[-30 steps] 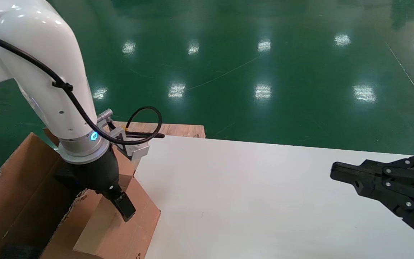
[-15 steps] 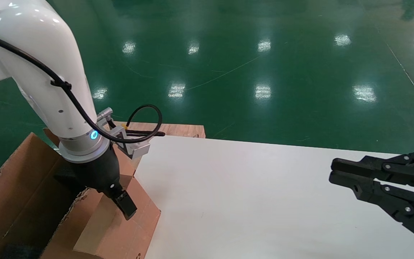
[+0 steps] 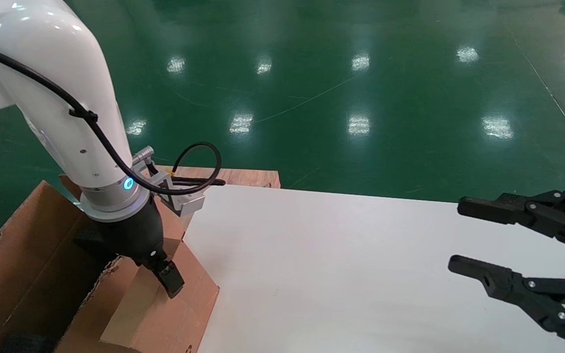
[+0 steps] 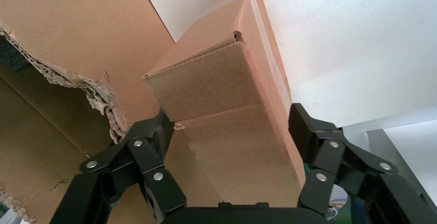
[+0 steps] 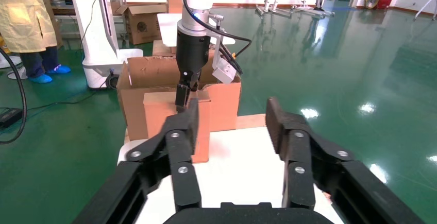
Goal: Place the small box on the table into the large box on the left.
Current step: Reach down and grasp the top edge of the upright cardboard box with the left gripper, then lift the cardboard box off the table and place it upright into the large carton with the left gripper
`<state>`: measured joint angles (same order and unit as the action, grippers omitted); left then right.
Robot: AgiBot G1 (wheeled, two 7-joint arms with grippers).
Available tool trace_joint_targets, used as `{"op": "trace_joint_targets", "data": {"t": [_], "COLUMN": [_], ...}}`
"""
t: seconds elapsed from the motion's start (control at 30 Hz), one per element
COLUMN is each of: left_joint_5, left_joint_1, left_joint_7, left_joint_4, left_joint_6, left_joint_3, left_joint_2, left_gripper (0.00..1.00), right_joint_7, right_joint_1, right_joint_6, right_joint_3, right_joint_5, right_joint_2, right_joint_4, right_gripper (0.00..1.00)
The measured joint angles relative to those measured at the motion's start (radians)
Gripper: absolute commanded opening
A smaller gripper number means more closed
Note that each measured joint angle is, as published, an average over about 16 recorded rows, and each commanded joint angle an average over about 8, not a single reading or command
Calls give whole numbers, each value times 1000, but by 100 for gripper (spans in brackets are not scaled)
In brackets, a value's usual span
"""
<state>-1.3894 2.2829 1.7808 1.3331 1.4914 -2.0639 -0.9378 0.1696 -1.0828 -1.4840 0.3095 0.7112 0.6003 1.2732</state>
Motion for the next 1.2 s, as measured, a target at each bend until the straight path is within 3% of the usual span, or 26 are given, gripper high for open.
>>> {"op": "trace_joint_targets", "data": {"t": [0.67, 1.2], "left_joint_5": [-23, -214], "left_joint_1": [20, 236], "left_joint_7": [-15, -113], "left_joint_4": [-3, -146], "left_joint_6": [-29, -311], "left_joint_3": [17, 163], "left_joint_2": [-19, -91], "left_gripper": [0, 0], "right_joint_7": [0, 0], "right_joint_1": [0, 0], "right_joint_6": [0, 0], "right_joint_3": [0, 1], "right_joint_5": [0, 0], "right_joint_2": [0, 0], "right_joint_4": [0, 0], "right_gripper": [100, 100]}}
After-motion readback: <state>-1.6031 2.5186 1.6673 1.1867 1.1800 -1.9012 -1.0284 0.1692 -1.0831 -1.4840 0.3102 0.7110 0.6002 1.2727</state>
